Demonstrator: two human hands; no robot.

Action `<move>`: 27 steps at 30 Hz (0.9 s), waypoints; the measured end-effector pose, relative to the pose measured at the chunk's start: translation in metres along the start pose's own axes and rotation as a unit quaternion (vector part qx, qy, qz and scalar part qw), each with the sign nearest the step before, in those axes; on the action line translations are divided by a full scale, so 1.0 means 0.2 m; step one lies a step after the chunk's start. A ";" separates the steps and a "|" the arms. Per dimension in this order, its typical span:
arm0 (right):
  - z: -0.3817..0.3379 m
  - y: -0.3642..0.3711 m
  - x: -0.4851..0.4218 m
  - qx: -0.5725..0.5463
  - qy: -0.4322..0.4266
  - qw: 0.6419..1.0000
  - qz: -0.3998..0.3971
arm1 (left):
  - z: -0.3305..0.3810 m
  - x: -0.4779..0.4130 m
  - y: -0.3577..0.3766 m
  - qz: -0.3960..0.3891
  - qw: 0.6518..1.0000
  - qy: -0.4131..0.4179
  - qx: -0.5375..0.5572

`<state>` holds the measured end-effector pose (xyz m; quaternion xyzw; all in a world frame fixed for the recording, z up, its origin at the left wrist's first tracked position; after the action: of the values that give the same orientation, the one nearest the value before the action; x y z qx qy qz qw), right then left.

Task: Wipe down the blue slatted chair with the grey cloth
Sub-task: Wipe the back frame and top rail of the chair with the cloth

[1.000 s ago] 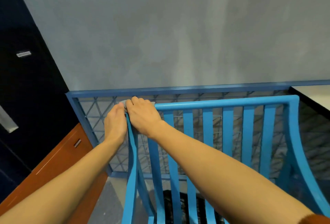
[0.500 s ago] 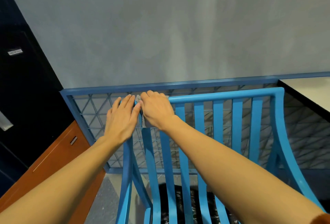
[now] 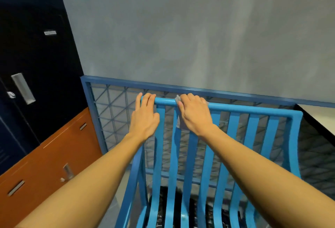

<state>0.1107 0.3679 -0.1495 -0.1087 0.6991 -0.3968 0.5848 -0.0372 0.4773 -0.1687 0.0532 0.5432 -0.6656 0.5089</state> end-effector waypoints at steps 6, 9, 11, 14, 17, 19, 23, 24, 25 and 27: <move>-0.17 0.02 -0.11 0.061 0.002 0.997 -0.046 | -0.01 0.02 0.01 0.014 0.998 -0.021 0.065; -0.33 0.09 -0.18 0.085 -0.055 0.992 -0.071 | -0.03 0.01 0.00 0.006 0.993 -0.027 0.117; -0.41 0.11 -0.23 0.070 -0.041 0.994 -0.070 | -0.05 -0.02 -0.01 0.015 0.987 -0.031 0.154; -0.42 0.15 -0.27 0.061 -0.053 0.996 -0.041 | -0.09 -0.06 -0.04 0.019 0.985 -0.021 0.169; -0.40 0.15 -0.27 0.053 -0.073 0.995 -0.035 | -0.08 -0.09 -0.05 0.031 0.987 -0.019 0.155; -0.38 0.14 -0.27 0.037 -0.067 0.996 -0.040 | -0.06 -0.08 -0.05 0.032 0.990 -0.026 0.134; -0.36 0.11 -0.29 0.043 -0.091 0.992 -0.078 | -0.04 -0.04 -0.06 0.005 0.996 0.017 0.090; -0.36 0.12 -0.30 0.037 -0.089 0.991 -0.091 | -0.05 -0.04 -0.06 -0.002 0.997 0.026 0.075; -0.35 0.12 -0.31 0.028 -0.084 0.991 -0.103 | -0.05 -0.04 -0.06 -0.009 0.998 0.031 0.057; -0.33 0.12 -0.33 0.008 -0.078 0.990 -0.119 | -0.04 -0.04 -0.06 -0.020 0.999 0.038 0.017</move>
<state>0.0776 0.4526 -0.1184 -0.2169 0.6299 -0.4595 0.5874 -0.0455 0.4874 -0.1589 0.0759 0.5516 -0.6824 0.4736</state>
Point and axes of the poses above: each hand's wrist, its own x-axis away from the middle knuckle, its own y-axis out of the palm, z = x × y, the point moved 1 cm from there along -x, towards the middle knuckle, and after that the axes turned 11 degrees about z, right-handed, at the moved point
